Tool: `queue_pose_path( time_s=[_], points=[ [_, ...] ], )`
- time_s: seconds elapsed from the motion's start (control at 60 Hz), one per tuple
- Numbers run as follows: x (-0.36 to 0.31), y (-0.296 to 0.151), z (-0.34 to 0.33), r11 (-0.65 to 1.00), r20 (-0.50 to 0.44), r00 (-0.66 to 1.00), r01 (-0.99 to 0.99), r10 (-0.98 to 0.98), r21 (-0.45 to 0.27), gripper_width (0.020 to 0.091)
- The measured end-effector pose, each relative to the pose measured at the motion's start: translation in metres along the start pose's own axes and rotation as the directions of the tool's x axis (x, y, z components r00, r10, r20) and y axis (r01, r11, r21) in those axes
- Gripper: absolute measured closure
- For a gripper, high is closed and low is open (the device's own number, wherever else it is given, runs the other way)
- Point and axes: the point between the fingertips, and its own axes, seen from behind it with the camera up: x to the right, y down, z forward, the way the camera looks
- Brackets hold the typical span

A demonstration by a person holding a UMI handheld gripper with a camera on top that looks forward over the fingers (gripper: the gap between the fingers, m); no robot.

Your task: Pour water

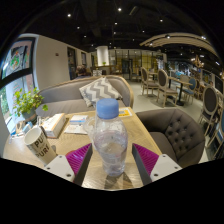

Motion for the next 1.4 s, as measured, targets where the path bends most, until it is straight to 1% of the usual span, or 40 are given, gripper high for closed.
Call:
queue_pose_path(
  time_s=[0.033, 0.067, 0.117, 0.15, 0.2, 0.233, 0.25, 0.283, 0.3, 0.317, 0.35, 0.367, 0.417, 0.433, 0.583, 0.683, 0.833, 0.95, 1.033, 1.083, 1.167, 1.283, 1.4],
  points=[
    [0.0, -0.001, 0.006, 1.0, 0.004, 1.0, -0.003, 0.003, 0.005, 0.0318],
    [-0.001, -0.002, 0.01, 1.0, 0.012, 1.0, -0.006, 0.006, 0.011, 0.0367],
    [0.0, -0.004, 0.016, 1.0, 0.011, 1.0, -0.006, 0.006, 0.021, 0.0487],
    [0.001, -0.005, 0.018, 1.0, 0.01, 1.0, -0.005, 0.005, 0.028, 0.0542],
    [0.001, -0.006, 0.019, 0.999, 0.006, 1.0, -0.003, 0.003, 0.039, 0.0571],
    [0.001, -0.006, 0.02, 0.999, 0.01, 1.0, -0.002, 0.002, 0.039, 0.0606],
    [0.001, -0.006, 0.02, 0.999, 0.011, 1.0, 0.0, 0.0, 0.043, 0.0609],
    [0.0, -0.005, 0.021, 0.999, 0.012, 1.0, 0.006, -0.006, 0.046, 0.065],
    [0.0, -0.005, 0.021, 0.999, 0.012, 1.0, 0.01, -0.011, 0.049, 0.0656],
    [-0.001, -0.006, 0.021, 0.999, 0.014, 1.0, 0.016, -0.017, 0.051, 0.0688],
    [-0.002, -0.006, 0.021, 0.998, 0.015, 1.0, 0.025, -0.026, 0.055, 0.0694],
    [-0.002, -0.005, 0.021, 0.998, 0.017, 0.999, 0.029, -0.03, 0.054, 0.072],
    [-0.002, -0.005, 0.02, 0.998, 0.015, 0.999, 0.03, -0.03, 0.053, 0.0721],
    [-0.002, -0.006, 0.02, 0.998, 0.013, 0.999, 0.032, -0.033, 0.053, 0.0746],
    [-0.002, -0.006, 0.019, 0.997, -0.008, 0.998, 0.057, -0.056, 0.044, 0.0746],
    [0.0, -0.013, 0.014, 0.993, -0.048, 0.994, 0.1, -0.098, 0.054, 0.0745],
    [0.006, -0.047, -0.001, 0.965, -0.175, 0.956, 0.25, -0.234, 0.074, 0.0746],
    [0.004, -0.087, -0.02, 0.888, -0.312, 0.854, 0.455, -0.416, 0.061, 0.0745],
    [-0.008, -0.114, -0.03, 0.777, -0.412, 0.712, 0.629, -0.568, 0.015, 0.0746],
    [-0.016, -0.131, -0.043, 0.699, -0.455, 0.618, 0.714, -0.641, -0.015, 0.0746],
    [-0.037, -0.149, -0.048, 0.542, -0.506, 0.428, 0.835, -0.749, -0.096, 0.0747],
    [-0.075, -0.159, -0.049, 0.294, -0.519, 0.152, 0.934, -0.841, -0.202, 0.0748],
    [-0.11, -0.15, -0.043, 0.079, -0.485, -0.07, 0.957, -0.872, -0.281, 0.0749]
  ],
)
